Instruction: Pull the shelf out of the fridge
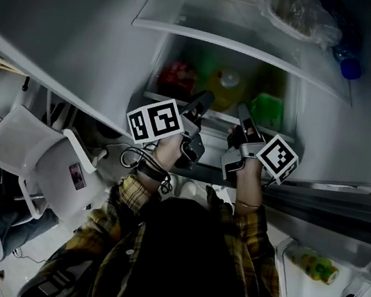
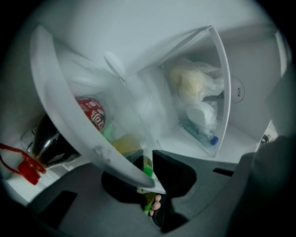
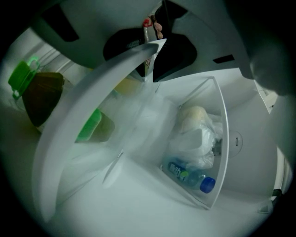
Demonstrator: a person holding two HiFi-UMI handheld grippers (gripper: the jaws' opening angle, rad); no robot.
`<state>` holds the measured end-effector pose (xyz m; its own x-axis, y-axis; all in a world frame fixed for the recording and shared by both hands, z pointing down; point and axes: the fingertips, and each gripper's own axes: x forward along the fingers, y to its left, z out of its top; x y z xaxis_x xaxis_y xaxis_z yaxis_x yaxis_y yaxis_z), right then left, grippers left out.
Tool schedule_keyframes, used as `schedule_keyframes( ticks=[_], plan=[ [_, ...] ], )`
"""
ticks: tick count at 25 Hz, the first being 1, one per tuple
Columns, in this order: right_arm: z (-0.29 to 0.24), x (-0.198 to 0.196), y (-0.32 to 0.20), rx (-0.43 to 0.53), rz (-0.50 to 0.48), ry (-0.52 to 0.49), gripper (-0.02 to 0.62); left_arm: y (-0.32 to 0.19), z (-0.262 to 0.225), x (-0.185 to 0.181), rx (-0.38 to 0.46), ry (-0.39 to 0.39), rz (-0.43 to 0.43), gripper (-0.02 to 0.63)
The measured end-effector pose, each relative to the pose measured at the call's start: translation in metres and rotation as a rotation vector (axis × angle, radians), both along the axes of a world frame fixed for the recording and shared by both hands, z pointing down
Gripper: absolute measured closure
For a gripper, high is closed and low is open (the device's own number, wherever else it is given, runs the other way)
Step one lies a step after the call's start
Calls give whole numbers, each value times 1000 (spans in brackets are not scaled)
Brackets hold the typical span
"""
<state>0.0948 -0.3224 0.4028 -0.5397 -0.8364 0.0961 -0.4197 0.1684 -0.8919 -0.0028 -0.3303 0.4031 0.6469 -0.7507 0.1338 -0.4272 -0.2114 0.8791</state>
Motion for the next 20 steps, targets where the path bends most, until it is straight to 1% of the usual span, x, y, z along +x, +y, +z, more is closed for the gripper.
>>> schedule_keyframes(
  ticks=[20],
  plan=[
    [1,-4,39,-6,-8,-3,522,39,0,-3,2,1,9,534]
  ],
)
